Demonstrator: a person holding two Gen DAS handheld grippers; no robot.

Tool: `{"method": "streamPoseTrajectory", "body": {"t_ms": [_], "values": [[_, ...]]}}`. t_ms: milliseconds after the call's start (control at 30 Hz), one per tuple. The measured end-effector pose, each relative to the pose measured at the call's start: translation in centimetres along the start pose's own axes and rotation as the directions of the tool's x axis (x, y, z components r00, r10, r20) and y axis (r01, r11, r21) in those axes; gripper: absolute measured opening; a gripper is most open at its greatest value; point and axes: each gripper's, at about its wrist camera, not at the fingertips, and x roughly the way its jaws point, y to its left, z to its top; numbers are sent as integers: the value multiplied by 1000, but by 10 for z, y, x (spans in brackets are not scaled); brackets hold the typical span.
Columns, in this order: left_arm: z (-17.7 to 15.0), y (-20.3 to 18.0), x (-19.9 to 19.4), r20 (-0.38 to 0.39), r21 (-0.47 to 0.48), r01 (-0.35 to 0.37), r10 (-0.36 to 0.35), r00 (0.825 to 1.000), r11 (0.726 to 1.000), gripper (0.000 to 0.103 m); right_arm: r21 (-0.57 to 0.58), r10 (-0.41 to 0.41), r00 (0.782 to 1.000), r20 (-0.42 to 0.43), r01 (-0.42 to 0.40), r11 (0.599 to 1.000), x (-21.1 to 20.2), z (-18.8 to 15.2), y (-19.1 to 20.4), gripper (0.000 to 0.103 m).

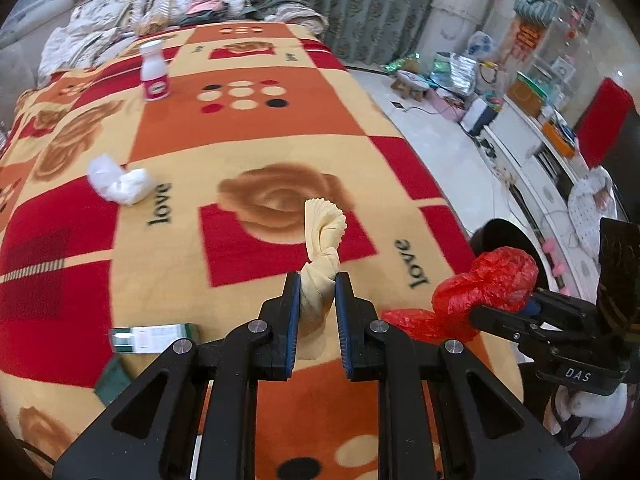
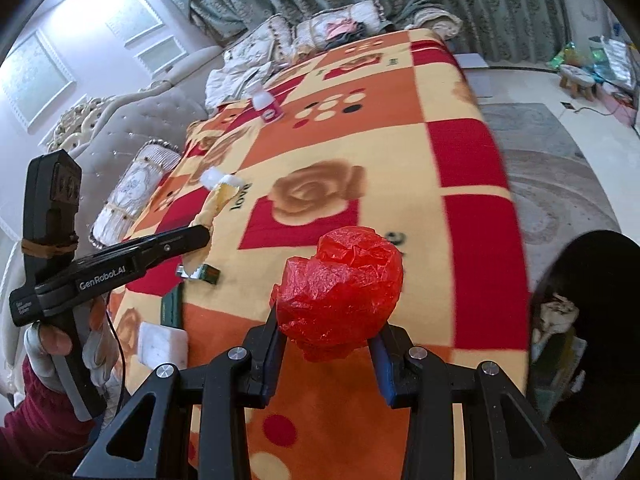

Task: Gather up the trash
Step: 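Carry the red bag and twisted paper over the black trash bin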

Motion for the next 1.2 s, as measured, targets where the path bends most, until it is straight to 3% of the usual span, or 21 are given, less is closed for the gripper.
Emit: {"method": "streamPoseTrajectory", "body": {"t_ms": [667, 1200], "values": [[4, -100, 37, -66, 133, 90, -82, 994, 987, 15, 89, -135, 991, 23, 132, 987, -52, -13, -72, 37], [14, -173, 62, -95, 179, 188, -173, 980, 966, 15, 139, -332, 943, 23, 325, 935, -89, -16, -134, 37]]}}
